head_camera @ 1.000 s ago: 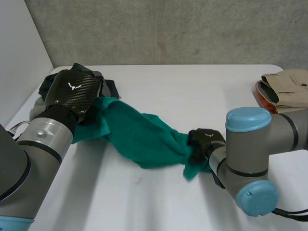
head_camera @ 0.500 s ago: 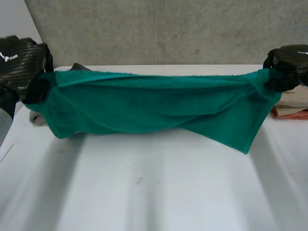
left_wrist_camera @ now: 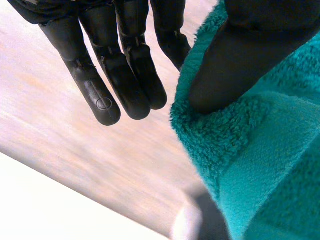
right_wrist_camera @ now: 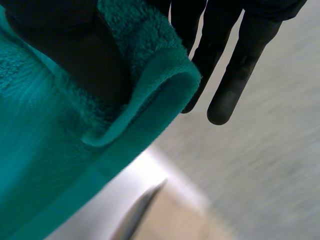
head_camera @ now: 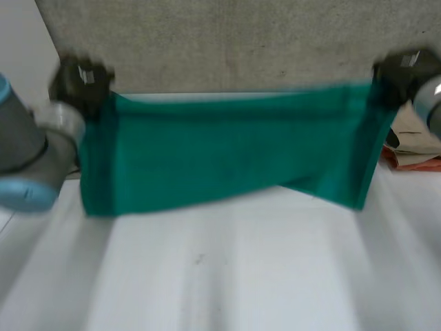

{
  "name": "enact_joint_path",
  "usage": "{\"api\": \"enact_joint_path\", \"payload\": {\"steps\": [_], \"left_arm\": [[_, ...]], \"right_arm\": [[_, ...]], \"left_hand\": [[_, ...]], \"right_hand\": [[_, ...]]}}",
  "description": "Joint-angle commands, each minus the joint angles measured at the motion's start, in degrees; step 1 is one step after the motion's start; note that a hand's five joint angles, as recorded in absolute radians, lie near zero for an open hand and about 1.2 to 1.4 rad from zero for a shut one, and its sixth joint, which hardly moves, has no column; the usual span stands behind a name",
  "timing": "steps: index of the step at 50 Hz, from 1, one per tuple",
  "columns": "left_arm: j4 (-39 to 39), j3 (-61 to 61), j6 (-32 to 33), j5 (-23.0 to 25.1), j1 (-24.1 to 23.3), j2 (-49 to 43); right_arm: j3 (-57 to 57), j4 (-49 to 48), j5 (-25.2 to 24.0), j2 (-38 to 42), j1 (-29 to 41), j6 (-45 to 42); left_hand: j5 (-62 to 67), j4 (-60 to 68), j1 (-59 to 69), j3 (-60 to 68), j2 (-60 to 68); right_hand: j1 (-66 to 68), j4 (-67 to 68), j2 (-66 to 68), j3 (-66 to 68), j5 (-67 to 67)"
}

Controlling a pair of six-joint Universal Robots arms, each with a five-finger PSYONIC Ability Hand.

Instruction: Fold the laundry.

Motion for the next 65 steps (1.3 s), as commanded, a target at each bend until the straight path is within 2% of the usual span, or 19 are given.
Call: {"api": "enact_joint_path", "payload": {"steps": [1,4,10,12,13,17,23,28,30,31,34,37,42,48,52,56,61,65], "left_arm": [[21.96,13.05,-5.6,-0.28,0.48,-0.94],[25.94,11.56,-8.24,-0.01,-0.22,-0.42],[20.41,3.92,-8.95,0.16,-0.13,0.73],[18.13,-0.63,-9.12,0.25,-0.31,1.25],[17.68,-2.23,-9.21,0.25,-0.31,1.34],[17.24,-10.67,-10.44,0.34,-1.1,1.17],[17.15,-20.25,-10.88,0.34,-4.35,-0.15],[16.54,-25.35,-10.71,0.25,-6.28,-0.42],[16.36,-26.41,-10.62,0.25,-6.46,0.11],[16.36,-26.76,-10.62,0.25,-6.46,0.46],[15.75,-27.91,-10.62,0.25,-6.37,3.09],[15.04,-28.0,-10.8,0.25,-6.46,4.42],[14.6,-27.82,-11.06,0.25,-6.46,5.65],[14.52,-27.47,-11.15,0.16,-6.37,6.44],[14.34,-27.21,-11.23,0.16,-6.37,7.06],[14.34,-27.12,-11.32,0.16,-6.55,7.32],[14.34,-26.59,-11.58,0.16,-6.9,7.14],[14.34,-26.33,-12.73,0.16,-6.99,6.79]], "right_arm": [[-4.19,-26.34,10.34,-0.69,1.28,9.08],[-3.67,-25.92,10.61,-1.75,1.72,9.08],[-3.14,-16.7,7.19,-1.31,0.84,8.91],[-2.44,-10.9,3.59,-1.13,0.4,8.91],[-1.22,-7.23,0.27,-0.35,0.14,9.0],[1.69,-2.2,-4.31,2.98,-0.13,8.21],[5.56,3.34,-4.86,8.79,-0.21,2.59],[6.09,11.96,-3.37,12.05,-1.35,-4.53],[6.27,13.89,-3.01,12.05,-2.23,-5.41],[6.44,15.03,-2.58,12.05,-2.76,-5.68],[7.4,14.79,-2.31,11.35,-3.2,-5.24],[9.07,12.16,-2.13,10.04,-3.29,-5.15],[14.08,7.84,-2.66,4.68,-4.08,-5.85],[21.11,7.31,-4.5,-4.11,-5.22,-7.43],[30.49,7.31,-10.11,-10.87,-6.36,-13.74],[38.41,7.57,-12.67,-14.66,-8.56,-20.95],[44.58,7.57,-13.38,-15.28,-9.0,-25.37],[45.56,5.91,-14.17,-14.5,-8.83,-24.06]], "left_hand": [[12.79,11.17,13.86,11.58,11.26],[12.79,11.17,13.86,11.58,11.26],[12.79,11.17,13.86,11.58,11.26],[12.79,11.17,13.86,11.58,11.26],[12.79,11.17,13.86,11.58,11.26],[12.79,11.17,13.86,11.58,11.26],[12.79,11.17,13.86,11.58,11.26],[12.79,11.17,13.86,11.58,11.26],[12.79,11.17,13.86,11.58,11.26],[12.79,11.17,13.86,11.58,11.26],[12.79,11.17,13.86,11.58,11.26],[12.79,11.17,13.86,11.58,11.26],[12.79,11.17,13.86,11.58,11.26],[12.79,11.17,13.86,11.58,11.26],[12.79,11.17,13.86,11.58,11.26],[12.79,11.17,13.86,11.58,11.26],[12.79,11.17,13.86,11.58,11.26],[12.79,11.17,13.86,11.58,11.26]], "right_hand": [[16.1,11.4,12.94,11.9,12.6],[16.1,11.4,12.94,11.9,12.6],[16.1,11.4,12.94,11.9,12.6],[16.1,11.4,12.94,11.9,12.6],[16.1,11.4,12.94,11.9,12.6],[16.1,11.4,12.94,11.9,12.6],[16.1,11.4,12.94,11.9,12.6],[16.1,11.4,12.94,11.9,12.6],[6.98,2.27,3.81,2.78,3.48],[-8.91,-13.61,-12.07,-13.11,-12.41],[-27.36,-32.06,-30.52,-31.56,-30.86],[-34.77,-39.48,-37.93,-38.97,-38.27],[-35.31,-40.02,-38.47,-39.51,-38.81],[-34.64,-39.35,-37.81,-38.84,-38.14],[-28.27,-32.98,-31.43,-32.47,-31.77],[-17.69,-22.4,-20.86,-21.9,-21.19],[-12.77,-17.47,-15.93,-16.97,-16.27],[-20.46,-25.17,-23.62,-24.66,-23.96]]}}
